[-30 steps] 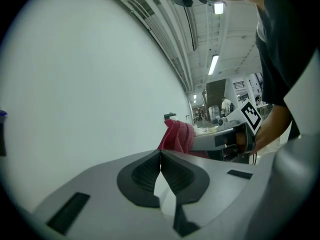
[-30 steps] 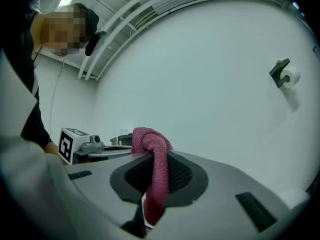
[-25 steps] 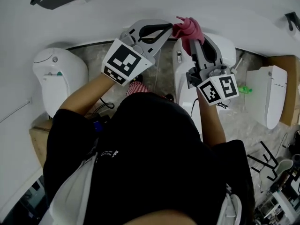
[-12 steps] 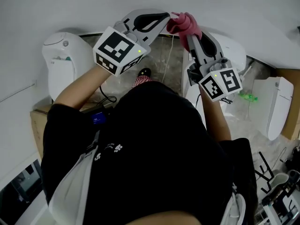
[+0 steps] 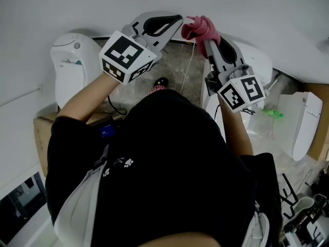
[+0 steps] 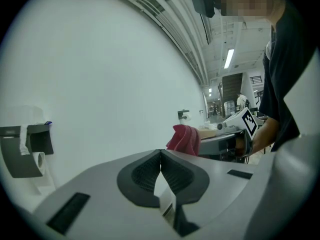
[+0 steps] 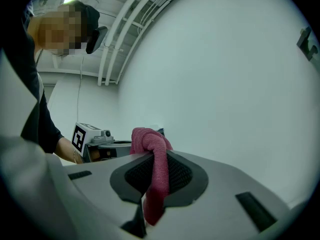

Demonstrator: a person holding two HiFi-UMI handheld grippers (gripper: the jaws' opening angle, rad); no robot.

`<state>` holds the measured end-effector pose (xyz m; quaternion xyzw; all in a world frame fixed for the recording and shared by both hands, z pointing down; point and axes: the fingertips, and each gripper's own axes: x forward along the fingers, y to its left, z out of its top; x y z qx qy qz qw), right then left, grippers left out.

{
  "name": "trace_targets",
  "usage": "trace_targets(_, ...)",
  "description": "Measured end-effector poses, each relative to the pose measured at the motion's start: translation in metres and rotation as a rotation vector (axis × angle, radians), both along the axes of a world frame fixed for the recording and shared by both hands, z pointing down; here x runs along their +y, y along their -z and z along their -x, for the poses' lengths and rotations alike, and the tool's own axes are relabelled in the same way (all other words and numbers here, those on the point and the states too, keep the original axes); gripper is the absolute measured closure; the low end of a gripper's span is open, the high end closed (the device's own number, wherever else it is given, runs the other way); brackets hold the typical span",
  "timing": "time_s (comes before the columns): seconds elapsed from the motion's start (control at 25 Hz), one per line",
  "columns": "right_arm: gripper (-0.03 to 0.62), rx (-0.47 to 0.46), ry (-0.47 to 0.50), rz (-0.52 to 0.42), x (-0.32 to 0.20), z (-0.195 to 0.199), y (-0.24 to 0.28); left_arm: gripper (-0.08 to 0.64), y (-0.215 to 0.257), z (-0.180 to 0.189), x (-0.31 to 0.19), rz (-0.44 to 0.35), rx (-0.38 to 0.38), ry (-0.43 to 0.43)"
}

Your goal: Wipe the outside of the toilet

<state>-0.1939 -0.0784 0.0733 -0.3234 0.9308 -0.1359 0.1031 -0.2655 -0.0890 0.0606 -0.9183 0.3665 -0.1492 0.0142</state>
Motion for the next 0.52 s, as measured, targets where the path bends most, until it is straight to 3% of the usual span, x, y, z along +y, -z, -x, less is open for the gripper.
trace_targets(0.32,0.537,-0.005,-0.012,-0.024,-0.0001,0.0005,0.0075,0.551,0.0061,-0.0062,-0.0032,-0.029,0.049,0.007)
trace_targets(0.52,0.537,0.008,-0.024,-0.012,-0.0007,0.0014,0.0038,0.551,0.0035,-0.0056,-0.0067,-0.004,0.1,0.014)
